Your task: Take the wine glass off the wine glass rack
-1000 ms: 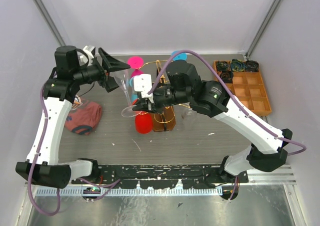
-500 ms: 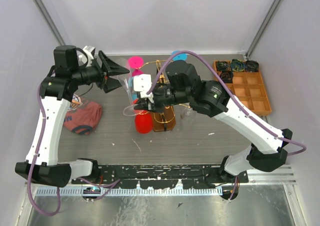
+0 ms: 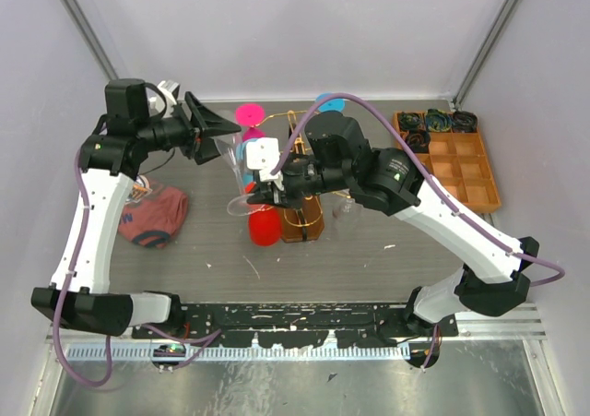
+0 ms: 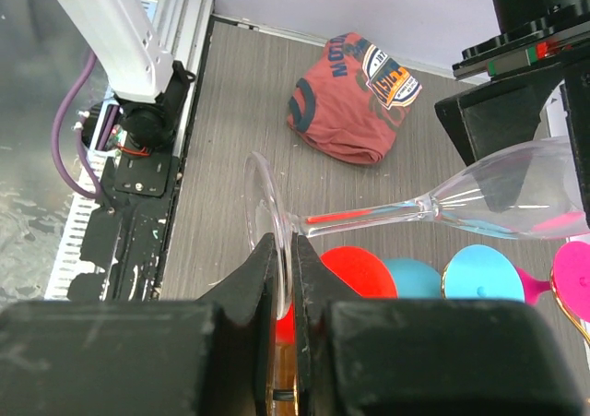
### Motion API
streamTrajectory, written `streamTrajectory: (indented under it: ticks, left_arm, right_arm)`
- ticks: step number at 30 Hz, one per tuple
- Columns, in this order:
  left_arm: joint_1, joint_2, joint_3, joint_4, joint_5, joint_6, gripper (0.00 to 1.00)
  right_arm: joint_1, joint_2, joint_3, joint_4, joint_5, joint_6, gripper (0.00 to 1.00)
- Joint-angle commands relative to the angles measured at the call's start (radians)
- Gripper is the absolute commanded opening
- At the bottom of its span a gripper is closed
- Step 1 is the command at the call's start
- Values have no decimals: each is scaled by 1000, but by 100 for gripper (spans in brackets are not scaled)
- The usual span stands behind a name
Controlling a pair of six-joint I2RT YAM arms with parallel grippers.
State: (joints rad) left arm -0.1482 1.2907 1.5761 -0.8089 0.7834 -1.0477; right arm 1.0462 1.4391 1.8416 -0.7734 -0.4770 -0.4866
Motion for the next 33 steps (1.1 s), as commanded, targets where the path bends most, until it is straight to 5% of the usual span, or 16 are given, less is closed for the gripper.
streamTrajectory:
  ticks: [1, 12, 16, 17, 28, 33]
  left_arm:
    - [-5, 15, 40, 27, 28, 27, 62]
    - [-4, 28, 78, 3, 8, 80, 33]
    - [19, 54, 149, -41, -3, 131, 26]
    - [31, 61, 168, -53, -10, 140, 26]
    - [244, 217, 403, -66, -122, 209, 29]
    - [268, 336, 460, -44, -245, 252, 27]
  right_arm:
    - [7, -31, 12, 53, -13, -21, 1]
    - [6, -43, 0, 61, 41, -2, 2]
    - [6, -64, -16, 114, 175, 63, 91]
    - [6, -72, -17, 118, 192, 69, 99]
    - [7, -297, -204, 237, 372, 96, 100]
    - [5, -260, -172, 177, 627, 173, 100]
